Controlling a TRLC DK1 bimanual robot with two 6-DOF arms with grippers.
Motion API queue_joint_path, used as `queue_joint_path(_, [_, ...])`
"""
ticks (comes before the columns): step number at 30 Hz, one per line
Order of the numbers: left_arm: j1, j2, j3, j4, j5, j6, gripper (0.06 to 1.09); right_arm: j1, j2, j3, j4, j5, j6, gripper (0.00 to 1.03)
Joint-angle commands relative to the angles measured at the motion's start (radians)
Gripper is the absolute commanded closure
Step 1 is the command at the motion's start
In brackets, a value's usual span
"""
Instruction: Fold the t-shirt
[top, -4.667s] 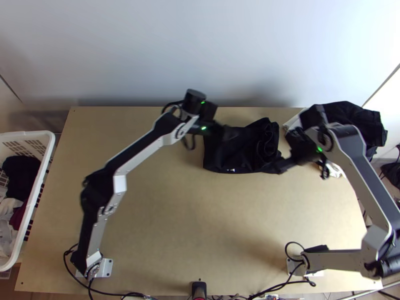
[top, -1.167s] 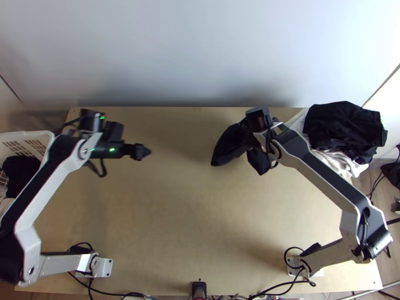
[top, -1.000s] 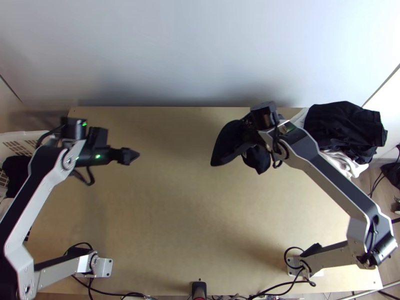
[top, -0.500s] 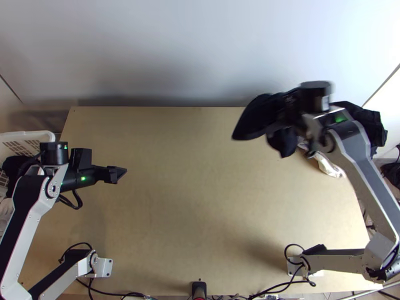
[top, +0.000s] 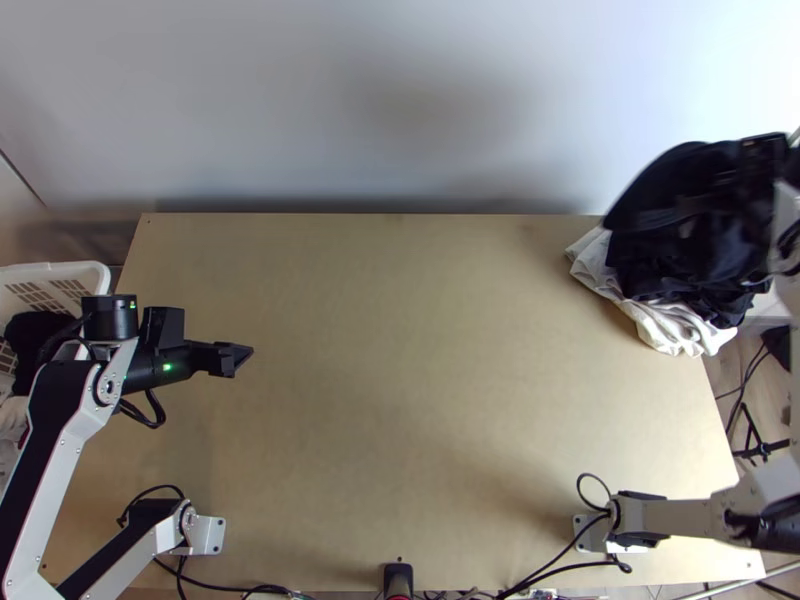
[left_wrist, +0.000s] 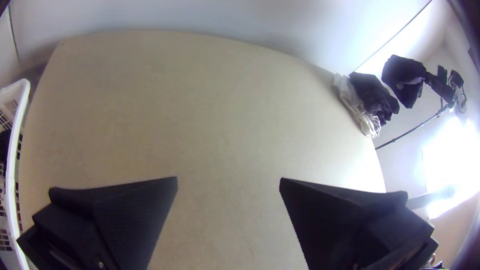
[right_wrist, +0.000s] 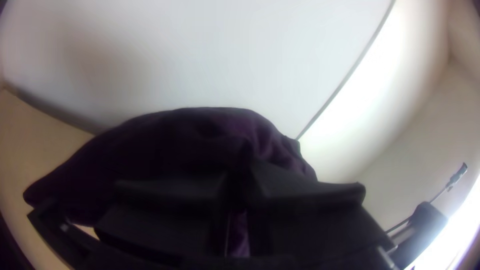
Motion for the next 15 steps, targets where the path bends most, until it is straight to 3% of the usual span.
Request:
queue_joint_path(1, [0.001, -0.006, -0.028, 0.002, 0.0, 0.009, 0.1, -0.239, 0.124, 0.139, 0.035, -0.115, -0.053, 1.0])
queue_joint_path(8, [0.001, -0.031, -0.058, -0.006, 0.0, 0.014, 0.1, -0.311, 0.369, 0.422, 0.005, -0.147, -0.054, 1.0])
queue_joint_path(15, [0.002, -0.043, -0.066, -0.029, -0.012, 0.023, 0.1, -0.276, 0.495, 0.473, 0.037, -0.147, -0.033, 1.0])
